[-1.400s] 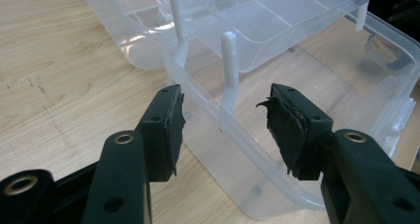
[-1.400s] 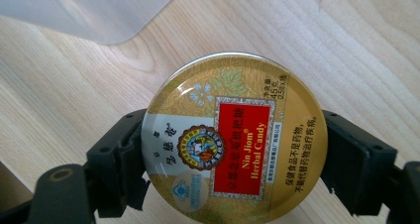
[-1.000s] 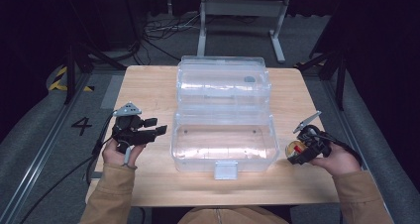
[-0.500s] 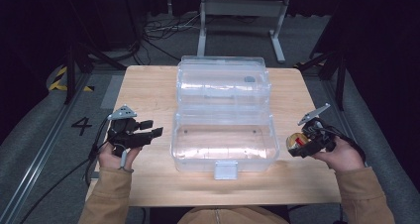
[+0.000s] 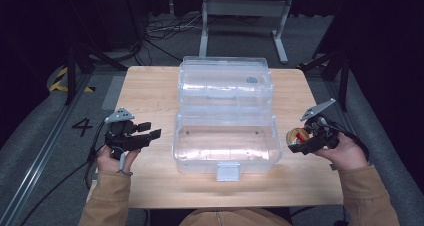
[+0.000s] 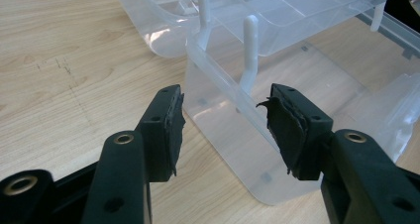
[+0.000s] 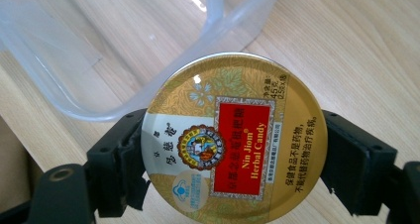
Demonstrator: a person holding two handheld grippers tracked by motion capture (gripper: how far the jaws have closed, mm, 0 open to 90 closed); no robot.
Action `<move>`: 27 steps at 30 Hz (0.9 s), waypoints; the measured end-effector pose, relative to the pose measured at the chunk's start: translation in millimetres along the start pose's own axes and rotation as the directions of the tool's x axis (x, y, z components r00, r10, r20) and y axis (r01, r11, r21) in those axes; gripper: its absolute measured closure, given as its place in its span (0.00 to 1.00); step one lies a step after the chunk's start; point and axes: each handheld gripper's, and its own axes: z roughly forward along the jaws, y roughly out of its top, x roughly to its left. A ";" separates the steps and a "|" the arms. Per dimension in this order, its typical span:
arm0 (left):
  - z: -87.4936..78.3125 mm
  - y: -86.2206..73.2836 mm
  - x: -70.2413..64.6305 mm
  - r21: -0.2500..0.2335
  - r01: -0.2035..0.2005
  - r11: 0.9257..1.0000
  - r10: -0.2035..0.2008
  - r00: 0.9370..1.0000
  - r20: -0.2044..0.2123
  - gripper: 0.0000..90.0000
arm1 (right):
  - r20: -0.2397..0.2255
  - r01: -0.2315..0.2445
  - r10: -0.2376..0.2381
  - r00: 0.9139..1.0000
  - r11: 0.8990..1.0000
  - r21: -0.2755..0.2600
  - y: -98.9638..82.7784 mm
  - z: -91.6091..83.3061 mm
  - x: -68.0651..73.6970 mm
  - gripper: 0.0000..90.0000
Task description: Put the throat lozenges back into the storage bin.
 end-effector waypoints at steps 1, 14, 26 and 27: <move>0.5 0.3 0.1 0.000 0.000 1.000 0.000 1.000 -0.001 0.54 | 0.001 0.003 -0.003 1.000 1.000 -0.002 1.6 -1.0 1.3 0.23; 7.4 3.4 1.7 0.007 -0.008 1.000 0.008 1.000 0.010 0.54 | -0.015 0.066 -0.066 0.998 0.998 -0.016 28.0 -3.5 21.6 0.23; 11.7 6.8 1.5 0.008 -0.012 1.000 0.012 1.000 0.021 0.53 | -0.043 0.071 -0.072 0.996 0.997 -0.012 44.2 0.7 34.4 0.23; 11.9 6.9 1.7 0.007 -0.013 1.000 0.013 1.000 0.021 0.53 | -0.047 0.072 -0.073 0.996 0.997 -0.010 45.6 1.6 35.5 0.23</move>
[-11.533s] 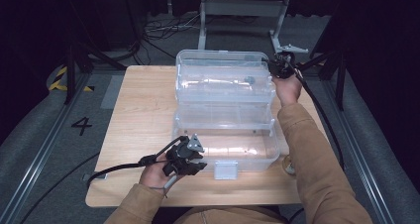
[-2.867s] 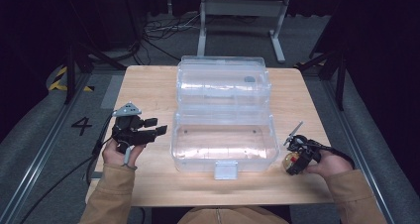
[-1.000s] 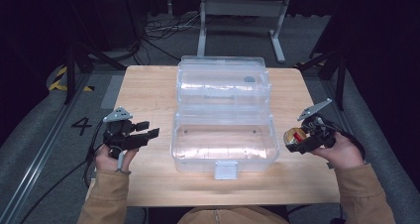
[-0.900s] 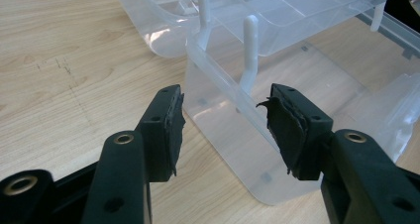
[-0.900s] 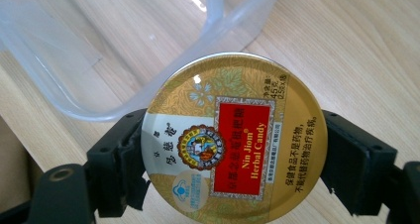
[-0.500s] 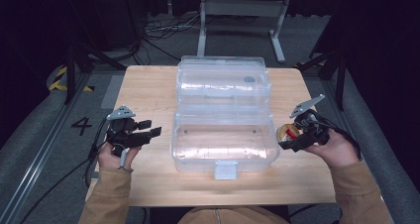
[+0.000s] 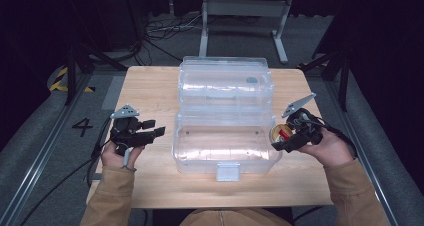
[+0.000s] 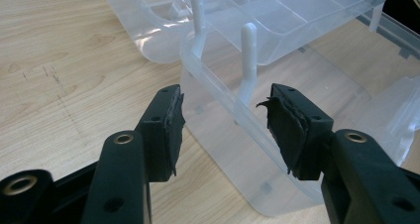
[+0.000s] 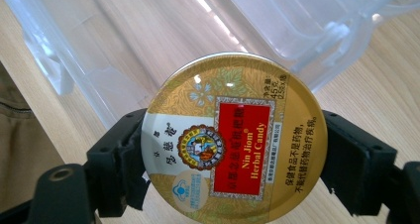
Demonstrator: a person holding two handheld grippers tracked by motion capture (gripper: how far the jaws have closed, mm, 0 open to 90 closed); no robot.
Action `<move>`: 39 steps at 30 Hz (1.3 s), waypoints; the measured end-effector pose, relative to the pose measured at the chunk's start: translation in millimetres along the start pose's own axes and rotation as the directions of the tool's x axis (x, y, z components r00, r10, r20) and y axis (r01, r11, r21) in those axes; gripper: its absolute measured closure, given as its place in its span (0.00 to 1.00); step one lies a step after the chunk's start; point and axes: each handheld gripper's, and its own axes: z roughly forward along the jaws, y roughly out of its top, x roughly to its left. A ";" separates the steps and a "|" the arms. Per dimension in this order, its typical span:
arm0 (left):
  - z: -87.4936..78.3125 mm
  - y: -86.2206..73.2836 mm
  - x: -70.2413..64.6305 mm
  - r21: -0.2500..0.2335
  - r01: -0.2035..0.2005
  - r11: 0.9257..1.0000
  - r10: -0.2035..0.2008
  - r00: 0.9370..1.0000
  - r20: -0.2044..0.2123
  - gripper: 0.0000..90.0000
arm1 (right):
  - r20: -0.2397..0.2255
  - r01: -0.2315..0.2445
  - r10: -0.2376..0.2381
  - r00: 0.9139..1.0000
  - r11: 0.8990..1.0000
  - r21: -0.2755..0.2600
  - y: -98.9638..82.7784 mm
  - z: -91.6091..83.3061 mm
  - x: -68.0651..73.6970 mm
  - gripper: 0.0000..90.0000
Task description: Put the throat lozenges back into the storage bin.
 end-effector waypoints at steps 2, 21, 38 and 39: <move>0.3 0.1 0.1 0.001 0.000 1.000 0.000 1.000 0.000 0.53 | -0.001 0.005 -0.005 1.000 1.000 0.007 2.2 2.0 1.4 0.23; 1.1 -0.2 -0.3 0.007 -0.007 1.000 0.007 1.000 -0.001 0.53 | -0.016 0.016 -0.014 1.000 0.997 0.069 15.7 26.0 8.4 0.23; 1.6 -0.5 -0.3 0.008 -0.006 1.000 0.006 1.000 -0.006 0.53 | -0.029 0.039 -0.036 0.999 0.990 0.132 22.2 51.2 14.0 0.23; 1.7 -0.6 -0.3 0.009 -0.005 1.000 0.005 1.000 -0.006 0.53 | -0.030 0.042 -0.038 0.999 0.990 0.138 22.6 53.3 14.4 0.23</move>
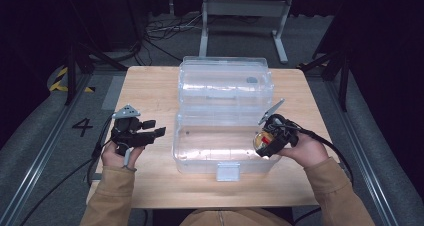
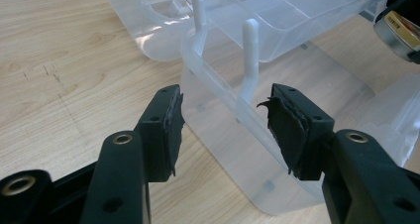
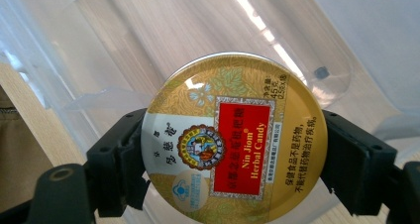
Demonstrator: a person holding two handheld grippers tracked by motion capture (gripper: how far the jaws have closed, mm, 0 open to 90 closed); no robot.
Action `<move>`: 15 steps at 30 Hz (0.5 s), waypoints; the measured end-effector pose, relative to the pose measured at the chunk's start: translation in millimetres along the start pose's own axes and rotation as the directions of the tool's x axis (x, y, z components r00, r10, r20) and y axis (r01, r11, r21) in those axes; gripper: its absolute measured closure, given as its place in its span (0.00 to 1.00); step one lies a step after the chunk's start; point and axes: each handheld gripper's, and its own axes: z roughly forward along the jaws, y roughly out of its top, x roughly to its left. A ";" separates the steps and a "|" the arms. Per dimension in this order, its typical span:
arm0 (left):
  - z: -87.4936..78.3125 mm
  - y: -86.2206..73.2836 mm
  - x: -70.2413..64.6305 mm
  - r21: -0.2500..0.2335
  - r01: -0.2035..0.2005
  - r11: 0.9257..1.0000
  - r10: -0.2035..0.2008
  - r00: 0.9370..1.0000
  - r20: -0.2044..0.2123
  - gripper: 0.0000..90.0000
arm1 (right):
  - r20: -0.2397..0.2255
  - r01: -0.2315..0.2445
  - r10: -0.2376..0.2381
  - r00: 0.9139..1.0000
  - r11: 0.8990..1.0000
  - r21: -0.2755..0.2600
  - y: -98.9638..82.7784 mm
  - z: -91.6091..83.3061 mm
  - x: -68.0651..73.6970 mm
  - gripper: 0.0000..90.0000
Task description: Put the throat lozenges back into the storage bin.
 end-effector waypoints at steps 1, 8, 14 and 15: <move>0.0 0.0 0.0 0.000 0.000 1.000 0.000 1.000 0.000 0.53 | 0.000 0.000 0.000 1.000 1.000 0.000 0.0 0.0 0.0 0.23; 0.3 -0.2 0.6 0.004 -0.002 1.000 0.002 1.000 0.001 0.53 | 0.001 -0.001 0.001 1.000 1.000 0.028 2.7 8.7 0.7 0.23; 0.4 -0.2 0.8 0.006 -0.003 1.000 0.003 1.000 0.001 0.53 | 0.000 0.009 -0.009 1.000 0.998 0.060 5.1 16.4 1.8 0.23; 0.6 -0.1 1.0 0.007 -0.005 1.000 0.005 1.000 0.001 0.53 | -0.004 0.013 -0.013 1.000 0.998 0.063 5.5 17.9 1.9 0.23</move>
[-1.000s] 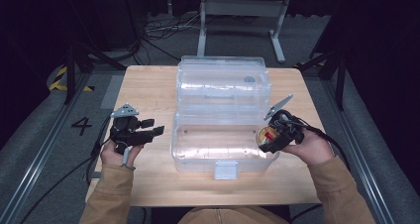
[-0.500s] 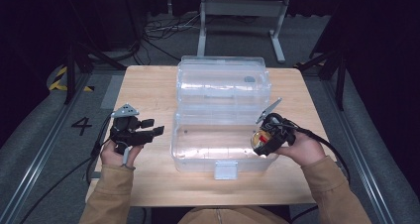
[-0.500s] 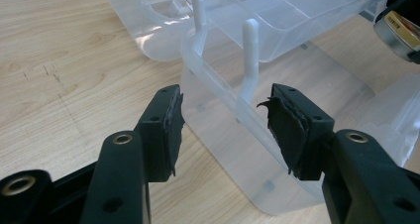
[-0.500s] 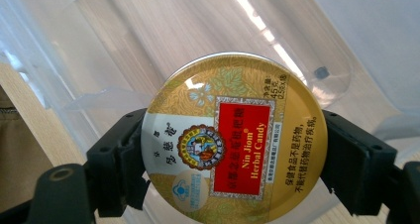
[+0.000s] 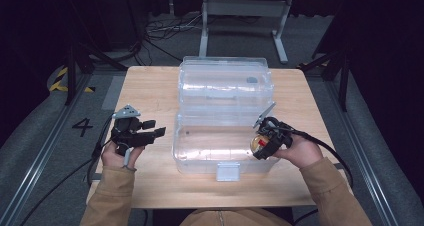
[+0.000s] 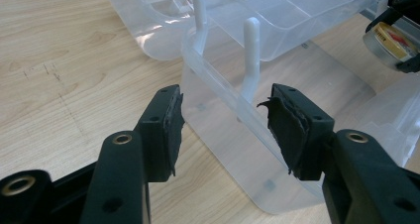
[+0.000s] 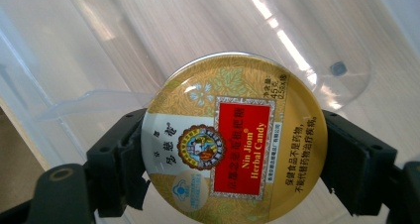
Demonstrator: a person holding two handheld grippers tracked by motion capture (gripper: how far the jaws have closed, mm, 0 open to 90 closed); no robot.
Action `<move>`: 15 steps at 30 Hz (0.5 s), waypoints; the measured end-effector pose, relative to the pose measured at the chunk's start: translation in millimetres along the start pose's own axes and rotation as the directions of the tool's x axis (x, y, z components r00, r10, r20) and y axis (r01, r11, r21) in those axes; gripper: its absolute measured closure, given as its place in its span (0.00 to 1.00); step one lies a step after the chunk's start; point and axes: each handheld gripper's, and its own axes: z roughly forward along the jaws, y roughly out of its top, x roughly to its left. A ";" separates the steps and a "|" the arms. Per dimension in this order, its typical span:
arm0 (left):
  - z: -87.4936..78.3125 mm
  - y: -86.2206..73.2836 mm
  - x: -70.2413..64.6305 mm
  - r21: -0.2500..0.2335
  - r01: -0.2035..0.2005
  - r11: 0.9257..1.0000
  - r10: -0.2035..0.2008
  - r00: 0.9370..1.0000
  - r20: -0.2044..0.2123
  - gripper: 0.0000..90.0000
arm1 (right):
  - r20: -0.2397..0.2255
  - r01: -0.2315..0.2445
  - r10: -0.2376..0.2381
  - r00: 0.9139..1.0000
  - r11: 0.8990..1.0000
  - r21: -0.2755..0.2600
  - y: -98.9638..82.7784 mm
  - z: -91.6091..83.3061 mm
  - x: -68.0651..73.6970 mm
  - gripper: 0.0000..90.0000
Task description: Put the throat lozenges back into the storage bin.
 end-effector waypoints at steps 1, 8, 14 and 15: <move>0.2 0.0 0.1 0.002 -0.001 1.000 0.001 1.000 0.001 0.53 | 0.002 -0.001 0.001 1.000 1.000 0.004 0.4 0.7 0.1 0.23; 1.2 -0.3 0.3 0.003 0.002 1.000 -0.002 1.000 0.001 0.52 | 0.004 0.000 0.000 1.000 1.000 0.029 2.3 6.9 -0.2 0.23; 2.6 -0.7 0.7 0.016 0.011 1.000 -0.012 1.000 0.002 0.52 | 0.007 -0.004 0.004 1.000 0.999 0.045 3.0 10.3 -0.7 0.22; 2.9 -0.8 0.7 0.016 0.011 1.000 -0.011 1.000 0.001 0.52 | 0.012 -0.003 0.003 1.000 0.999 0.049 3.0 10.6 -1.1 0.22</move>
